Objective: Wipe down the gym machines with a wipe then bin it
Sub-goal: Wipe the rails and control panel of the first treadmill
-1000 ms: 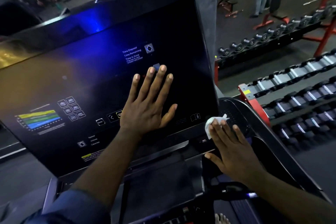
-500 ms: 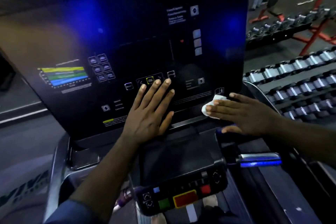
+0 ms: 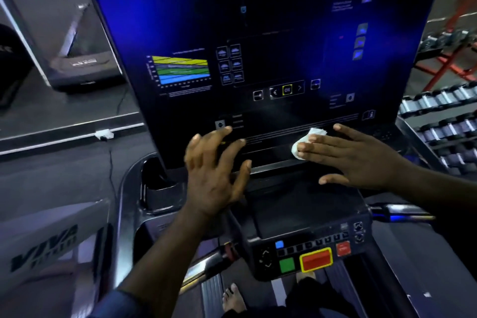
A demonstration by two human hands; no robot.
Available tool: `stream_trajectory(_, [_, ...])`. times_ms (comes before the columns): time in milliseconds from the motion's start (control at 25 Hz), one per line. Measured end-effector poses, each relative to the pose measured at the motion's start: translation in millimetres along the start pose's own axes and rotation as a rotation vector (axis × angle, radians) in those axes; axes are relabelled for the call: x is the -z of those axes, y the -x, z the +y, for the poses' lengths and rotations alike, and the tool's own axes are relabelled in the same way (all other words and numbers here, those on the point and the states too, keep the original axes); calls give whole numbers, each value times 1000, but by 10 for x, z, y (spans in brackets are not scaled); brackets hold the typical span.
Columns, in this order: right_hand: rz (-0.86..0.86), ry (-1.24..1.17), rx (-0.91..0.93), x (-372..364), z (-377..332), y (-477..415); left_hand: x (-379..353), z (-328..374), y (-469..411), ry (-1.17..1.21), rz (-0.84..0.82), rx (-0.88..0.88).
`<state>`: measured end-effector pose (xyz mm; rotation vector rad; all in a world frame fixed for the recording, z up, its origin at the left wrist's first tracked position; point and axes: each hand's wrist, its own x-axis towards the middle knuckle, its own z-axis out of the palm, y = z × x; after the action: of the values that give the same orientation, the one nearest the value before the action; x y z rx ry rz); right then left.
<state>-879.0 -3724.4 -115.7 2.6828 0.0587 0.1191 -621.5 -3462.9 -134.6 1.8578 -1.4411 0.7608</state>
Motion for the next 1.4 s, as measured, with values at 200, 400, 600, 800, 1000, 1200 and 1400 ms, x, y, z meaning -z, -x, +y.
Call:
stream_trajectory(200, [31,-14,33,113,-275,-361,135,-311,273,199,318,695])
stream_trajectory(400, [-1,-49,13,200,-622,-704,178,-575,173,693,337,891])
stream_trajectory(600, [-11,-36,4,335,-723,-820,405,-683,-111,1350,167,1402])
stream_trajectory(800, [1,-56,20,392,-1092,-1156,524,-798,-172,1468,-72,1398])
stream_trajectory(1000, [50,-114,-37,450,-1453,-1486,582,-912,-135,1510,-202,1367])
stream_trajectory(1200, [70,-115,-92,558,-1695,-1755,544,-1035,-139,1517,-234,1352])
stream_trajectory(1400, [74,-192,-248,628,-2086,-1928,624,-1031,-322,1544,-227,1277])
